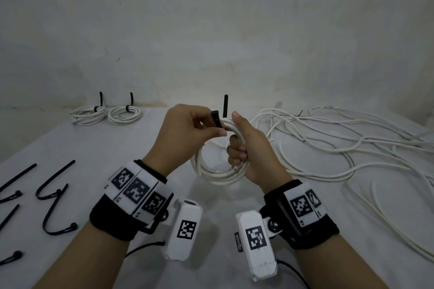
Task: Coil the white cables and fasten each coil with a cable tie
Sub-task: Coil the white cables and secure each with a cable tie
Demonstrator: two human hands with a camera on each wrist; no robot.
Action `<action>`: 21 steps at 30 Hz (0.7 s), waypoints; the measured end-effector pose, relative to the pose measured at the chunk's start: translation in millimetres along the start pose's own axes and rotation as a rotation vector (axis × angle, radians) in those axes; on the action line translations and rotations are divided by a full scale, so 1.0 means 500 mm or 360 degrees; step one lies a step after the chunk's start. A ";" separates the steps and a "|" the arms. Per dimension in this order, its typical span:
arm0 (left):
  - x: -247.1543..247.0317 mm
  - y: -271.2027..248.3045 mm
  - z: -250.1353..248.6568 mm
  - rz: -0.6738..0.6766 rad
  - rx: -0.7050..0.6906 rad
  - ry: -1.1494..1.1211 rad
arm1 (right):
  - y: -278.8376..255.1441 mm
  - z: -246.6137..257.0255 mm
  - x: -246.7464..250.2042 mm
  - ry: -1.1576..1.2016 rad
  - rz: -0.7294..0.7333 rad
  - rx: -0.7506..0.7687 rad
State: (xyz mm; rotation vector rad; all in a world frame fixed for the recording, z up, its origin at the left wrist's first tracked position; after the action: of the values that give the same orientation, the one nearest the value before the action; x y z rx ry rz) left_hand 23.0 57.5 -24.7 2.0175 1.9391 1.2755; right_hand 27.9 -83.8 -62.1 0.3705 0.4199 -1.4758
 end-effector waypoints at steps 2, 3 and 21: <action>0.000 0.006 0.003 -0.0104 -0.0067 0.0112 | -0.002 0.000 0.000 -0.0024 0.0006 -0.0006; -0.001 0.009 0.005 -0.0170 -0.0081 0.0162 | -0.002 0.002 0.001 -0.0038 0.0004 0.0000; -0.067 0.008 0.084 0.0088 0.0446 -0.0934 | 0.006 -0.010 0.009 -0.0165 -0.0068 0.0231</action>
State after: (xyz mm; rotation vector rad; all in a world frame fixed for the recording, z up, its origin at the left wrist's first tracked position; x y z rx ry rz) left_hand 55.4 47.9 -66.7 2.2382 1.8396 0.3460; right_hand 30.9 -84.9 -68.6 0.4000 0.2399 -1.5641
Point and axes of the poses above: each hand's wrist, its own y-axis towards the middle knuckle, its own x-axis out of the back of the hand, z = x × y, the point moved 1 cm from there along y, towards the middle knuckle, and after that the axes turned 6 degrees about y, right-handed, at the moved point
